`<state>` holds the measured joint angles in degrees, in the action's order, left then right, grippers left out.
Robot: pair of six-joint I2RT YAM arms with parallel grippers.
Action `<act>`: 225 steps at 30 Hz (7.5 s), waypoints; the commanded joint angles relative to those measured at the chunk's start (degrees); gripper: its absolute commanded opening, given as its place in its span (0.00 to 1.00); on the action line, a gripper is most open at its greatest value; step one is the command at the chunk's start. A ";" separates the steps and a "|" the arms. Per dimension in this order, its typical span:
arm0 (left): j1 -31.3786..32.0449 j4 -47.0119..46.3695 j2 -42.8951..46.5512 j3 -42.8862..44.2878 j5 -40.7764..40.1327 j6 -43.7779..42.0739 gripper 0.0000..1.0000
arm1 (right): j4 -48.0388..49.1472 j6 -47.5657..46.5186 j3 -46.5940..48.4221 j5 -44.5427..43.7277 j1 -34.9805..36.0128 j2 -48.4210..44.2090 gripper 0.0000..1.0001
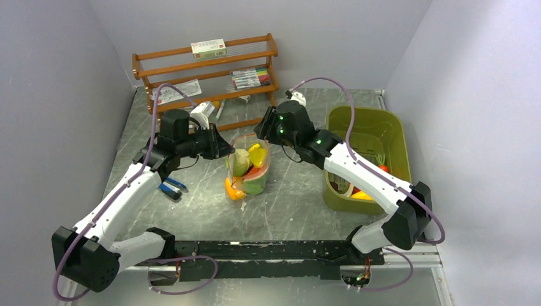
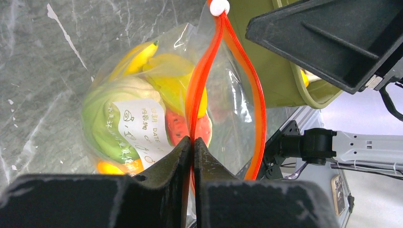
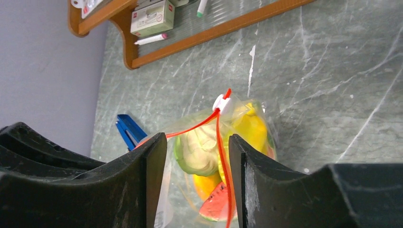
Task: Place the food in the zip-top bag and seal the zipper
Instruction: Zip the zipper food storage bag at the center of the board.
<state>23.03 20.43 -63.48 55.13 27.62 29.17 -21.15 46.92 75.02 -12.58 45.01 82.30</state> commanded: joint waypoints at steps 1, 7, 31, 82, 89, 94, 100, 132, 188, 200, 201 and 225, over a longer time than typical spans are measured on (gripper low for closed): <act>-0.09 -1.47 0.56 -0.16 1.52 -0.49 0.07 | 0.87 -6.89 1.49 0.51 -0.73 -1.35 0.52; -0.09 -1.67 0.99 -0.62 0.99 -0.97 0.07 | 0.50 -35.54 5.43 27.50 -10.54 -2.65 0.52; -0.09 -2.58 -0.49 -0.20 5.04 -3.74 0.07 | 2.43 -85.37 2.16 79.81 -27.13 11.70 0.60; 0.00 -3.51 16.01 6.24 18.67 -44.84 0.80 | 13.54 -47.11 4.16 50.58 -5.86 -2.16 0.00; 0.00 1.39 18.39 2.11 16.97 -54.55 0.83 | 11.22 -48.72 -2.06 51.72 -4.05 -0.05 0.00; 0.00 3.49 16.81 0.31 17.30 -56.39 0.81 | 3.11 -56.43 -2.54 53.31 -3.37 1.09 0.00; 0.00 2.67 13.88 -0.73 26.92 -56.17 0.82 | -0.22 -59.80 -1.90 54.40 -3.23 0.78 0.00; 8.63 -5.34 -0.05 2.34 28.41 -56.59 0.88 | -12.29 -77.80 -1.99 54.63 -3.17 -6.73 0.07; 9.32 -14.36 2.36 -7.38 26.37 -57.56 0.07 | 33.93 -52.30 -37.11 57.03 -9.99 -24.17 0.20; 9.31 -16.00 3.90 -9.26 26.60 -56.53 0.07 | 34.71 -54.04 -34.64 63.37 -10.22 -21.17 0.15; 9.32 -15.77 3.89 -9.28 26.61 -56.63 0.07 | 34.23 -54.51 -34.49 62.96 -10.29 -21.07 0.18; 10.59 -21.80 4.49 -4.52 27.38 -43.28 0.64 | 34.24 -56.80 -31.87 66.49 -9.51 -19.95 0.00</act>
<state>32.16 2.68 -57.32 48.25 53.21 -16.71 12.99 -7.62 40.40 53.60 35.24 63.35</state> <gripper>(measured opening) 0.643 0.004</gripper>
